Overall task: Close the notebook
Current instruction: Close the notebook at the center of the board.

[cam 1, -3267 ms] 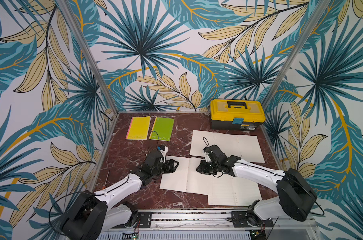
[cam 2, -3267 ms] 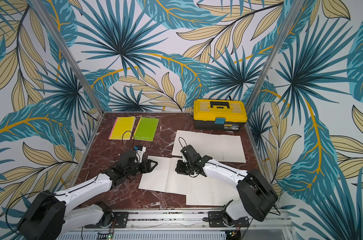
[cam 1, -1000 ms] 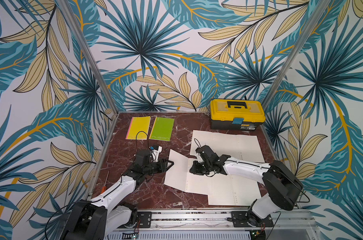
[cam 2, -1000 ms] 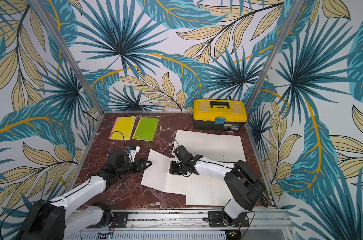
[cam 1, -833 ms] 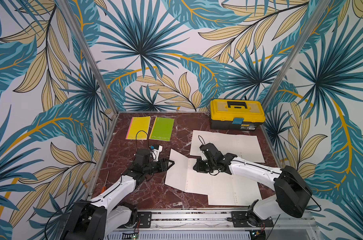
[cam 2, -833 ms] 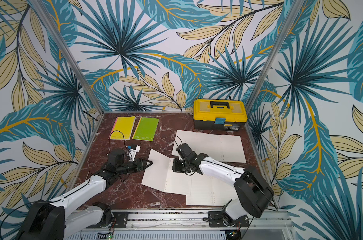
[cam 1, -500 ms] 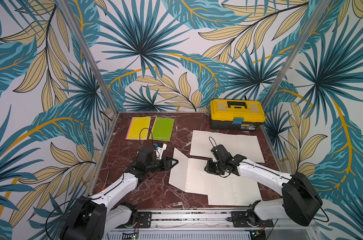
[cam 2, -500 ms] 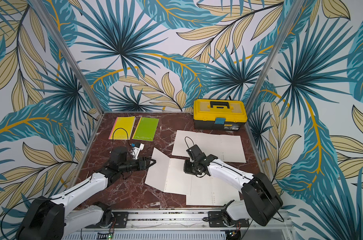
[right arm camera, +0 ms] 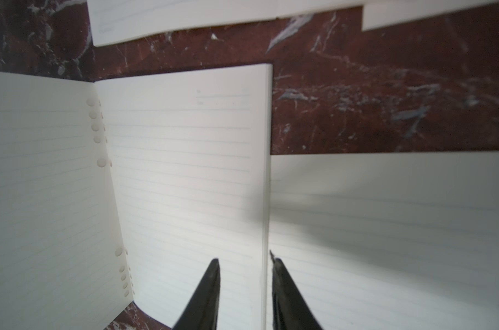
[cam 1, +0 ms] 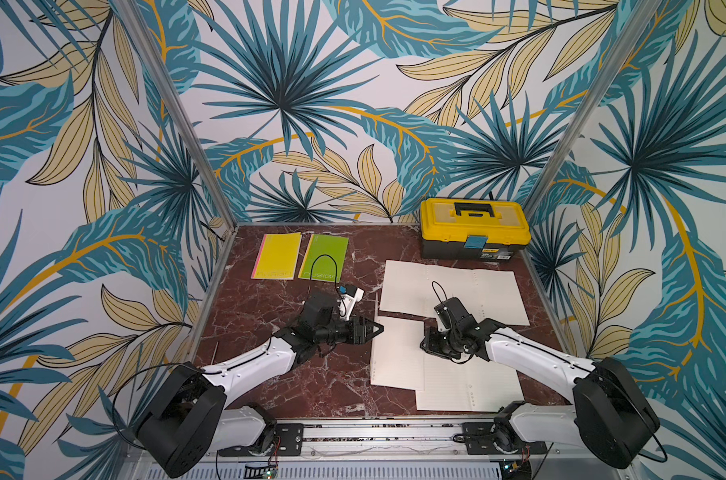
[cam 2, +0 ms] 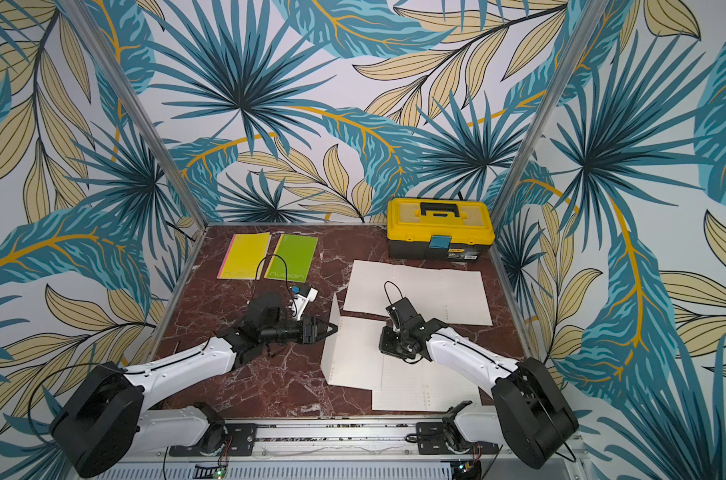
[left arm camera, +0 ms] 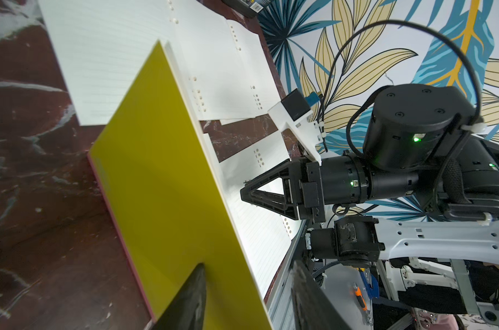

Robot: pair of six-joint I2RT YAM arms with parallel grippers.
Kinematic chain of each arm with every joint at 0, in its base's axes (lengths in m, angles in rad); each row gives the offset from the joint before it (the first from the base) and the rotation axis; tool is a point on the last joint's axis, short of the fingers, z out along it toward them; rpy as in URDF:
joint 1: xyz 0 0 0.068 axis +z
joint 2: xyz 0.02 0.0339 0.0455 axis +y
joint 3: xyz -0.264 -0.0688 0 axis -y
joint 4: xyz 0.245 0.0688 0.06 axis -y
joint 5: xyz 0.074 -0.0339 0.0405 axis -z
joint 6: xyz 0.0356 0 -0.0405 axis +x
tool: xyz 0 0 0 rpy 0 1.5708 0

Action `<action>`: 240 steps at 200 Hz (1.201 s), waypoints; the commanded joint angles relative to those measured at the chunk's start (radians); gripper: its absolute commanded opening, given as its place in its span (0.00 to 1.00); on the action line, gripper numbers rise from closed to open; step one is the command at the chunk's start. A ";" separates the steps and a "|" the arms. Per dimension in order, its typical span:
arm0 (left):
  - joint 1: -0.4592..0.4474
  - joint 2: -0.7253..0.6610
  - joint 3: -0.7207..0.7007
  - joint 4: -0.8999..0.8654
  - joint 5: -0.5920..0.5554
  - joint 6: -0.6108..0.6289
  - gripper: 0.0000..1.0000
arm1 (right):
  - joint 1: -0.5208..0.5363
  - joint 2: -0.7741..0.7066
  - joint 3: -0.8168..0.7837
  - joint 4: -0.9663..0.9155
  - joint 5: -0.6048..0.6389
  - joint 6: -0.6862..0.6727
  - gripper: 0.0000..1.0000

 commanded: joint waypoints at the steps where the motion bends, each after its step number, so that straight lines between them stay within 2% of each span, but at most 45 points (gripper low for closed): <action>1: -0.053 0.029 0.026 0.117 -0.084 -0.003 0.51 | -0.016 -0.032 -0.023 -0.023 0.001 0.005 0.33; 40: -0.106 0.182 0.068 0.218 -0.069 -0.032 0.51 | -0.044 -0.080 -0.026 -0.059 -0.001 -0.003 0.33; 64: -0.133 0.257 0.086 0.282 -0.058 -0.047 0.52 | -0.061 -0.115 -0.031 -0.086 0.006 -0.007 0.42; 128: -0.139 0.341 0.096 0.280 -0.069 -0.033 0.52 | -0.088 -0.132 -0.031 -0.102 -0.018 -0.015 0.43; 154: -0.139 0.364 0.112 0.219 -0.089 -0.013 0.52 | -0.090 -0.113 -0.037 -0.074 -0.046 -0.014 0.45; 200: -0.140 0.390 0.158 0.005 -0.193 0.011 0.50 | -0.090 -0.087 -0.049 -0.039 -0.079 -0.006 0.48; 240: -0.141 0.409 0.172 -0.100 -0.278 0.007 0.49 | -0.089 -0.065 -0.055 -0.020 -0.104 -0.012 0.50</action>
